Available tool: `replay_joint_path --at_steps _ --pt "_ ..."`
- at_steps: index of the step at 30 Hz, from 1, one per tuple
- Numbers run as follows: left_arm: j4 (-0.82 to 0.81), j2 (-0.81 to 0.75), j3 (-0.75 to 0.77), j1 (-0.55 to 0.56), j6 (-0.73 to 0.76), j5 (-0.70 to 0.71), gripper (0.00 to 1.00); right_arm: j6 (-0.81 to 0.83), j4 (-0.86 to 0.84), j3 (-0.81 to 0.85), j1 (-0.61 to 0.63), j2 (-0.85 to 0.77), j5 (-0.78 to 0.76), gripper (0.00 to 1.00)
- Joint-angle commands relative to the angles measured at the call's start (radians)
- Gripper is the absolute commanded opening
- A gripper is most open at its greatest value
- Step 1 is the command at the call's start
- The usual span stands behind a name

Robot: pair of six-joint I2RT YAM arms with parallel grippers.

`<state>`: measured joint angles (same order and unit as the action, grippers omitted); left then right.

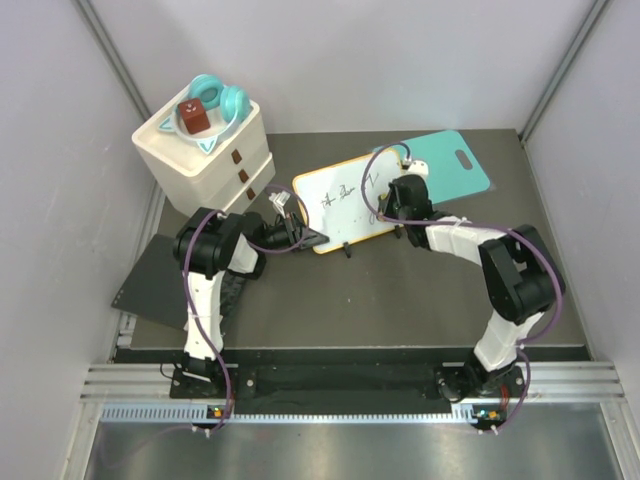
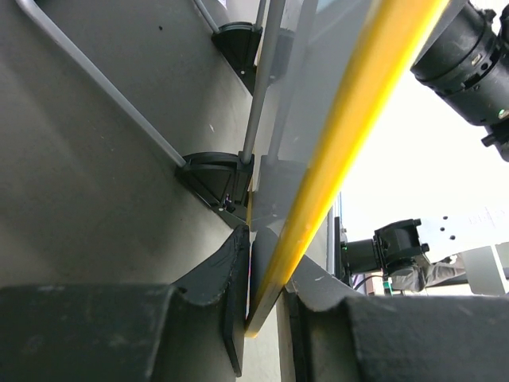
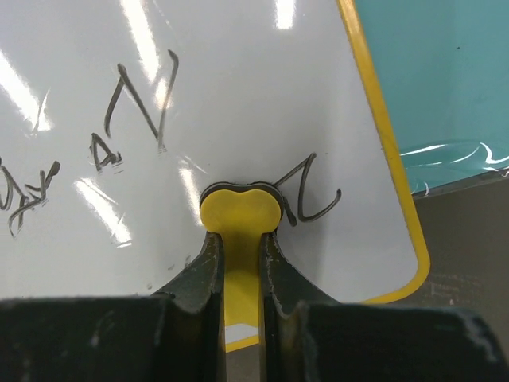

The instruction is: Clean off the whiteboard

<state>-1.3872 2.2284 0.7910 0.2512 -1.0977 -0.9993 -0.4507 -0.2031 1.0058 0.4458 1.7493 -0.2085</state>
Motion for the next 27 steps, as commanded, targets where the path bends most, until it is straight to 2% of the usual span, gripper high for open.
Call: replay_joint_path --at_steps 1,8,10,14,15,18,22,27 --pt "-0.309 0.01 0.007 0.011 -0.047 -0.074 0.22 -0.026 -0.044 -0.084 0.097 0.033 0.083 0.0" --pt "-0.311 0.01 0.011 0.022 -0.05 -0.09 0.22 -0.06 -0.287 -0.199 0.237 0.032 -0.034 0.0" --pt "-0.309 0.01 0.01 0.023 -0.05 -0.09 0.22 -0.066 -0.305 -0.197 0.272 0.044 -0.055 0.0" --pt "-0.309 0.008 0.016 0.025 -0.056 -0.093 0.22 -0.083 -0.228 -0.122 0.306 0.087 -0.113 0.0" --pt "-0.309 0.005 0.014 0.025 -0.056 -0.094 0.22 -0.1 -0.143 -0.08 0.306 0.095 -0.141 0.0" --pt "-0.309 -0.001 0.011 0.025 -0.056 -0.101 0.22 -0.147 -0.037 -0.015 0.281 0.098 -0.232 0.0" --pt "-0.309 0.0 0.01 0.025 -0.053 -0.102 0.22 -0.186 0.069 0.002 0.202 0.058 -0.25 0.0" --pt "-0.309 0.002 0.01 0.026 -0.056 -0.107 0.22 -0.16 0.065 -0.013 0.087 -0.002 -0.232 0.0"
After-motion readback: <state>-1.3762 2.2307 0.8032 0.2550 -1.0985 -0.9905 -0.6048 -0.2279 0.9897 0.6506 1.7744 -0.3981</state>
